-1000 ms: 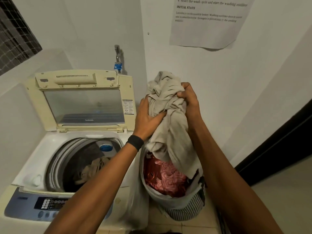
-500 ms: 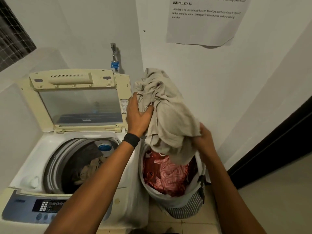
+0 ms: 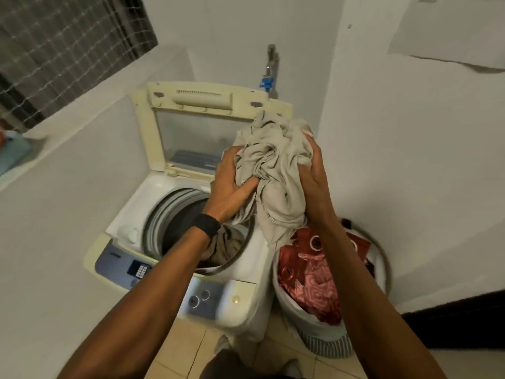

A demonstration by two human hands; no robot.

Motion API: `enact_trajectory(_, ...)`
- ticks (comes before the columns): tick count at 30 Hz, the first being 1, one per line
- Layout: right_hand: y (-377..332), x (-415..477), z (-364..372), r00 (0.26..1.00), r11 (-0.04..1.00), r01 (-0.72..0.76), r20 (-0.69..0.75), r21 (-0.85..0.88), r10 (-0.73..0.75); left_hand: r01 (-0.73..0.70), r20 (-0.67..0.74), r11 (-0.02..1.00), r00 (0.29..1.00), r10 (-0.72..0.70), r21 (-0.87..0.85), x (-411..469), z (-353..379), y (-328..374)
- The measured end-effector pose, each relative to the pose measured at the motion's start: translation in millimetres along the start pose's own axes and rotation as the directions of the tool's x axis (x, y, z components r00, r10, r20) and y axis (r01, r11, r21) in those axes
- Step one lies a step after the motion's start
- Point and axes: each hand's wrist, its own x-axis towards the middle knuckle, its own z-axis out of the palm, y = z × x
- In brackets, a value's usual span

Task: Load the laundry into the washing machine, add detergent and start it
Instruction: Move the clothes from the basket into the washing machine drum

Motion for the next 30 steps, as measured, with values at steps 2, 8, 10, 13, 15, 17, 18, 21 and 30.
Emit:
enact_trajectory(2, 5, 6, 29, 0.999, 1.000, -0.008, 0.045, 0.016, 0.008, 0.014, 0.002, 0.998, 1.000, -0.014, -0.054, -6, -27, -9)
enact_trajectory(8, 32, 22, 113, 0.996, 1.000, -0.002, 0.084, -0.030, 0.005, 0.162, 0.111, 0.982, 0.982, -0.151, -0.097, -7, -106, -69)
enact_trajectory(10, 42, 26, 140, 0.997, 0.998, -0.013, 0.076, -0.056, 0.017, 0.205, 0.176, 0.977, 0.965, -0.193, -0.055, -4, -127, -93)
enact_trajectory(13, 66, 28, 180, 0.997, 0.992, -0.061, 0.043, -0.108, 0.066, 0.241, 0.241, 0.969, 0.945, -0.222, -0.050, 0, -148, -130)
enact_trajectory(15, 82, 25, 202, 0.994, 0.983, -0.105, -0.009, -0.153, 0.105, 0.252, 0.232, 0.968, 0.941, -0.248, 0.014, 2, -155, -154)
enact_trajectory(17, 101, 23, 222, 0.992, 0.967, -0.118, -0.072, -0.225, 0.104, 0.283, 0.259, 0.956, 0.920, -0.293, 0.075, 8, -158, -183)
enact_trajectory(18, 111, 23, 231, 0.991, 0.956, -0.120, -0.096, -0.267, 0.098, 0.294, 0.296, 0.953, 0.907, -0.301, 0.068, 11, -157, -202)
enact_trajectory(21, 142, 22, 247, 0.983, 0.913, -0.150, -0.156, -0.379, 0.097, 0.311, 0.415, 0.949, 0.858, -0.302, 0.048, 15, -146, -242)
enact_trajectory(30, 240, 1, 279, 0.973, 0.662, -0.228, -0.136, -0.714, 0.188, 0.384, 0.553, 0.885, 0.691, -0.465, 0.264, 22, -114, -329)
